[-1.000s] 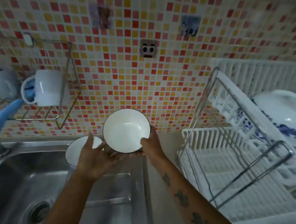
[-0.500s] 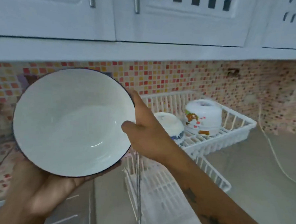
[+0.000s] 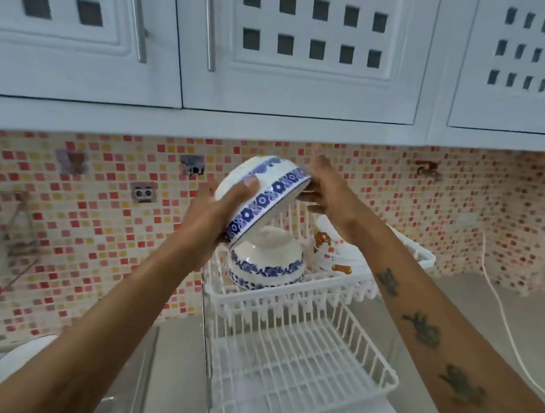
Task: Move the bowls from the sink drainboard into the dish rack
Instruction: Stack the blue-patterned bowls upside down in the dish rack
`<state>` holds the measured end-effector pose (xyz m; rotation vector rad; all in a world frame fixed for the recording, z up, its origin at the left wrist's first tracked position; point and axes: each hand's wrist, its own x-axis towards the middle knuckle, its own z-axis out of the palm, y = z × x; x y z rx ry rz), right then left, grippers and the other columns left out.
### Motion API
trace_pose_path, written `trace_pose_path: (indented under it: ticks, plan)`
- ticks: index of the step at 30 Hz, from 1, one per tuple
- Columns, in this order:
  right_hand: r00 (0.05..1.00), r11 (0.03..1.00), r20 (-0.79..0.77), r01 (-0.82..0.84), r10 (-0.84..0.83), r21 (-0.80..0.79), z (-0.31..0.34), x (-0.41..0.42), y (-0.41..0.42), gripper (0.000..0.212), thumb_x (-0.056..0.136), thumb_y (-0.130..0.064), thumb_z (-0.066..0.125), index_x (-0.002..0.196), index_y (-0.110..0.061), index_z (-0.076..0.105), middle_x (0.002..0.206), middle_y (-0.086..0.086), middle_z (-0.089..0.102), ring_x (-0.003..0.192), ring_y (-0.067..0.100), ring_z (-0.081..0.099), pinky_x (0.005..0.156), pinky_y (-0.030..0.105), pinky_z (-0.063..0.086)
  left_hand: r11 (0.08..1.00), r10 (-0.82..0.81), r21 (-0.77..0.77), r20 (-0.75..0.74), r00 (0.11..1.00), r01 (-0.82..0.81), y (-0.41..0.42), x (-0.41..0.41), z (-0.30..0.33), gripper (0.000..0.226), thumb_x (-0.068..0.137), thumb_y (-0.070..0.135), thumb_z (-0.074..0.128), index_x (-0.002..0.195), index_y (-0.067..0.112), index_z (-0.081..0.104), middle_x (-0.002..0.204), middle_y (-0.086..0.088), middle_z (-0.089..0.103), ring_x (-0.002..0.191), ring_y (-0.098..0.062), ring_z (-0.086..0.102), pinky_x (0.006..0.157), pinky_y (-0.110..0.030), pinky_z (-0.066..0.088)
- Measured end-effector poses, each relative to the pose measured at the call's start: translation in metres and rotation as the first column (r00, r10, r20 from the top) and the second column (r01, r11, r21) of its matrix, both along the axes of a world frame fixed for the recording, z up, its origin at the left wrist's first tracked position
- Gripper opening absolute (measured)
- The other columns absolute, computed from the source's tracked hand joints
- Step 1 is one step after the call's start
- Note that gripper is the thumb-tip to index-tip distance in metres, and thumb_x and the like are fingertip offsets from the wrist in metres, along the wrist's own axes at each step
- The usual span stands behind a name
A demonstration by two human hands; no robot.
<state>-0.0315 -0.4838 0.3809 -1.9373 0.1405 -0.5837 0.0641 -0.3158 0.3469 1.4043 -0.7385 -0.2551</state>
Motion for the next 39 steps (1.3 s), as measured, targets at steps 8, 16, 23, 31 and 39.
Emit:
trace_pose_path:
  ticks: [8, 16, 23, 31, 39]
  plan:
    - [0.974, 0.999, -0.224, 0.037, -0.04, -0.016, -0.024, 0.037, -0.021, 0.05, 0.082, -0.065, 0.049, 0.097, -0.022, 0.07, 0.1, 0.005, 0.073, 0.088, 0.021, 0.069, 0.084, 0.035, 0.053, 0.887, 0.271, 0.236, 0.432, 0.86, -0.398, -0.038, 0.009, -0.028, 0.134, 0.043, 0.063, 0.086, 0.15, 0.027, 0.013, 0.143, -0.005, 0.045, 0.127, -0.025, 0.05, 0.104, -0.045, 0.047]
    - [0.997, 0.991, -0.052, 0.063, -0.057, 0.116, -0.058, 0.053, -0.025, 0.017, 0.087, -0.032, 0.058, 0.079, -0.02, 0.067, 0.081, -0.001, 0.069, 0.073, 0.016, 0.065, 0.064, 0.027, 0.048, 0.765, 0.262, 0.375, 0.562, 0.784, -0.524, -0.055, 0.02, -0.041, 0.129, 0.051, 0.058, 0.087, 0.149, 0.008, 0.021, 0.146, -0.01, 0.036, 0.134, -0.025, 0.039, 0.105, -0.035, 0.041]
    - [0.981, 0.989, -0.168, 0.113, -0.096, 0.098, -0.064, 0.064, -0.032, 0.018, 0.078, -0.031, 0.055, 0.087, -0.016, 0.061, 0.09, 0.008, 0.067, 0.079, 0.025, 0.062, 0.073, 0.036, 0.047, 0.705, 0.174, 0.445, 0.646, 0.743, -0.553, -0.061, 0.021, -0.048, 0.125, 0.05, 0.065, 0.084, 0.145, 0.006, 0.029, 0.141, -0.011, 0.04, 0.13, -0.026, 0.042, 0.106, -0.039, 0.043]
    - [0.952, 0.991, -0.295, 0.108, -0.081, 0.077, -0.07, 0.069, -0.032, 0.031, 0.088, -0.025, 0.046, 0.11, -0.009, 0.06, 0.089, 0.009, 0.066, 0.072, 0.024, 0.06, 0.062, 0.031, 0.043, 0.635, 0.088, 0.562, 0.63, 0.772, -0.53, -0.059, 0.018, -0.048, 0.129, 0.055, 0.062, 0.084, 0.149, 0.003, 0.019, 0.146, -0.014, 0.033, 0.133, -0.03, 0.039, 0.107, -0.044, 0.043]
    - [0.949, 0.995, -0.305, 0.088, -0.074, 0.034, -0.075, 0.068, -0.03, 0.034, 0.093, -0.024, 0.039, 0.121, -0.01, 0.053, 0.115, 0.013, 0.062, 0.087, 0.023, 0.058, 0.074, 0.033, 0.045, 0.626, 0.053, 0.604, 0.599, 0.799, -0.494, -0.06, 0.016, -0.05, 0.127, 0.059, 0.061, 0.082, 0.15, 0.005, 0.014, 0.149, -0.013, 0.027, 0.138, -0.03, 0.033, 0.111, -0.044, 0.038]
